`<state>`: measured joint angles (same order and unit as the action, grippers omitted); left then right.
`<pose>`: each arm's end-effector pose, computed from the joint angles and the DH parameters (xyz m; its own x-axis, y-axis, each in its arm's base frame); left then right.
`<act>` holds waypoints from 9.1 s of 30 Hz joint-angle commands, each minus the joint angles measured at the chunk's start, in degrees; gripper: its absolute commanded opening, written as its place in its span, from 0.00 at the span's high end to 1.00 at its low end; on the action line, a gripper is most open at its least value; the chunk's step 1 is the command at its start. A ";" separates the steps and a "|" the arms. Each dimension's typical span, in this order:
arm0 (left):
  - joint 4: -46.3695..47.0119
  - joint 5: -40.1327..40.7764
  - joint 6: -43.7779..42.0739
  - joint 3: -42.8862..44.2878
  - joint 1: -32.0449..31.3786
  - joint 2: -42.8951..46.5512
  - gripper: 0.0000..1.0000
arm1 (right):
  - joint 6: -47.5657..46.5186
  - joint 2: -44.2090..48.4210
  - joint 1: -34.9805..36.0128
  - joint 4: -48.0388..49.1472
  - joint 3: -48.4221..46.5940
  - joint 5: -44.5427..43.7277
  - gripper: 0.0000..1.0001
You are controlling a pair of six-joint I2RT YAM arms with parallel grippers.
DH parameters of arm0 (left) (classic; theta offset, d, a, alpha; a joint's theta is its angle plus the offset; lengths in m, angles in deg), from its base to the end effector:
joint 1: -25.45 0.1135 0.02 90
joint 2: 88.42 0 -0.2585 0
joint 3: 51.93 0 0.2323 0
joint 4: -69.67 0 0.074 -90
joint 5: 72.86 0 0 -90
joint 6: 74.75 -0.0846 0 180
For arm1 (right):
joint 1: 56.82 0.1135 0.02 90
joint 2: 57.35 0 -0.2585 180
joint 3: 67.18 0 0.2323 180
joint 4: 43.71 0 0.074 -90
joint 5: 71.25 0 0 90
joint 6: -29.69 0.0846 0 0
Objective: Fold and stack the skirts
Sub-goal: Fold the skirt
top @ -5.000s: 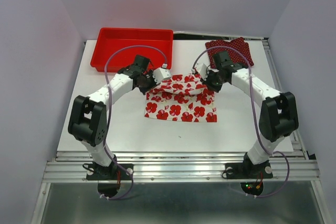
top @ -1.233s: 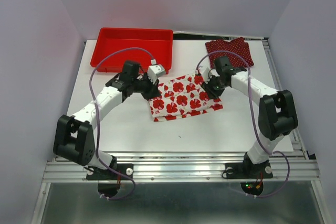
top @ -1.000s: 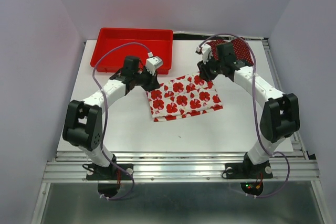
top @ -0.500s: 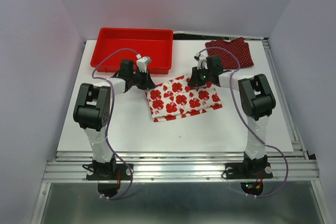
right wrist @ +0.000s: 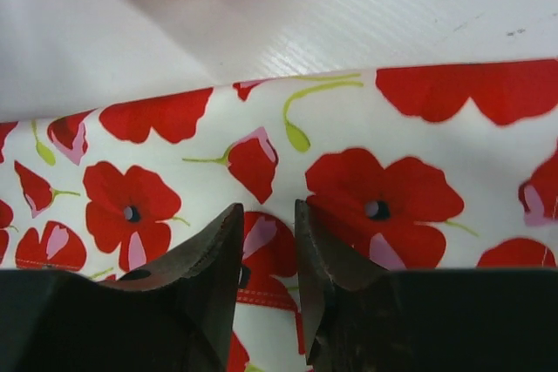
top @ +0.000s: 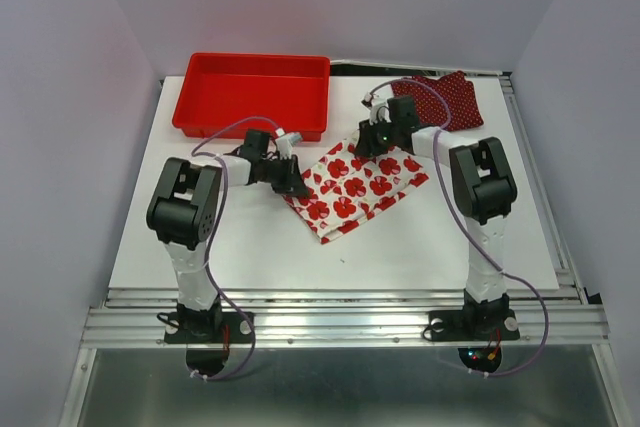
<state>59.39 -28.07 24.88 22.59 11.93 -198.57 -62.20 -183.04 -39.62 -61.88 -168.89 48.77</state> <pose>0.3660 -0.1497 0.1249 -0.7964 0.0703 -0.6007 0.5189 0.5896 -0.6189 0.4577 0.1860 0.1302 -0.6206 -0.2220 -0.7521 -0.6312 0.7105 0.3111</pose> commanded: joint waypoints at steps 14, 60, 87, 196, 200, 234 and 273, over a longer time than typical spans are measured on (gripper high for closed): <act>-9.52 6.97 -14.54 -0.49 0.16 22.27 0.87 | 4.08 22.95 0.48 -16.48 8.68 15.14 0.44; -18.15 20.77 -82.30 -18.31 -26.38 37.64 0.43 | -0.66 20.66 1.71 -24.84 20.29 11.47 0.54; -4.68 23.68 -95.24 -22.64 -32.27 26.47 1.00 | -4.26 14.77 1.71 -26.77 20.73 3.20 0.58; -33.43 27.37 -80.56 23.16 -32.27 4.33 1.00 | -8.92 11.69 5.49 -31.34 1.67 5.85 0.53; -33.95 26.67 -80.38 20.87 -32.45 6.17 1.00 | -6.73 13.62 4.96 -31.69 -3.16 1.63 0.49; -41.25 31.23 -87.49 32.12 -34.12 6.09 1.00 | -7.42 2.55 3.20 -32.75 -3.53 -5.41 0.61; -21.48 34.22 -94.71 25.18 -37.46 -3.23 1.00 | -8.48 4.93 3.20 -33.98 -4.14 0.39 0.60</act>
<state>33.68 5.55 -69.63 48.73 -25.16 -201.98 -69.96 -179.63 -36.59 -94.36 -173.17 48.62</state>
